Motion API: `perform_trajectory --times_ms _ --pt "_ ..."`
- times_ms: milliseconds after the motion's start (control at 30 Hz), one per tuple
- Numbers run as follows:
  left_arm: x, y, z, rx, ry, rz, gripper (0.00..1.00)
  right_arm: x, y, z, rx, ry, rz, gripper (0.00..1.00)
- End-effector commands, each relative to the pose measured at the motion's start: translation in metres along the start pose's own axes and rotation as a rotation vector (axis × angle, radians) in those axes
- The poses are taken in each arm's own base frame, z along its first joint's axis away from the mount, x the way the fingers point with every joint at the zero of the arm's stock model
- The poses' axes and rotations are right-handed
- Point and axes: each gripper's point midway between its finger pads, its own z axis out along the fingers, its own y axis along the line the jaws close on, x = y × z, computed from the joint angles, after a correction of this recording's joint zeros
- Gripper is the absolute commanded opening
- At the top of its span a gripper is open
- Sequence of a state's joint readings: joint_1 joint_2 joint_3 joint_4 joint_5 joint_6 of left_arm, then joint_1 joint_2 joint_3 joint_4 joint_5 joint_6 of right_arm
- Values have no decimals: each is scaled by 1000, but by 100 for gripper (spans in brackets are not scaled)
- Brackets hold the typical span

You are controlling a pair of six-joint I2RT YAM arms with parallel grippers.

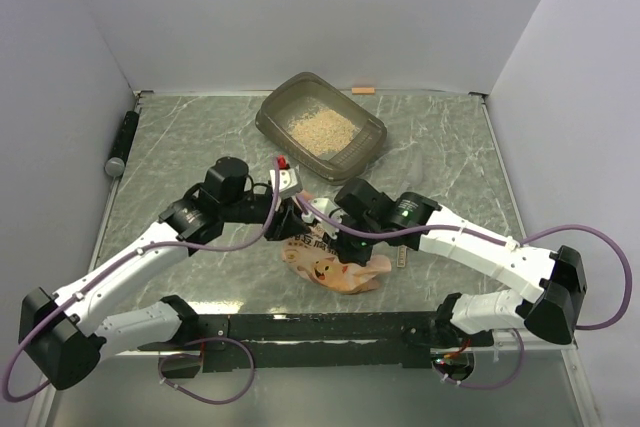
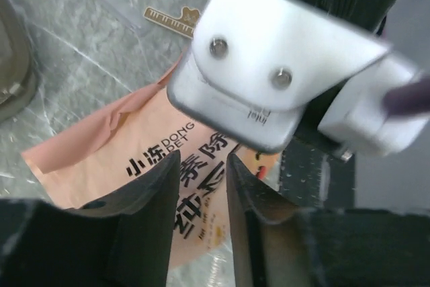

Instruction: Fill the litter box with clean litter

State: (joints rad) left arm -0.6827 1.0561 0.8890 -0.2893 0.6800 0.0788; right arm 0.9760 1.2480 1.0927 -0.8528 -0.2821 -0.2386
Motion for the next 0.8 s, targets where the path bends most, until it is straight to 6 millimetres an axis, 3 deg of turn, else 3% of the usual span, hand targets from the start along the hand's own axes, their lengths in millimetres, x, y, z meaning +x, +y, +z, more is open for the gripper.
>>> perform_trajectory --times_ms 0,100,400,767 --pt "-14 -7 6 80 -131 226 40 -39 9 -21 -47 -186 -59 0" --pt "-1 -17 12 165 -122 226 42 -36 9 -24 -43 -203 -53 0" --pt "6 -19 28 266 -137 250 47 -23 11 -29 -43 -240 -40 0" --pt "38 -21 54 421 -54 160 51 -19 13 -37 -40 -288 -33 0"
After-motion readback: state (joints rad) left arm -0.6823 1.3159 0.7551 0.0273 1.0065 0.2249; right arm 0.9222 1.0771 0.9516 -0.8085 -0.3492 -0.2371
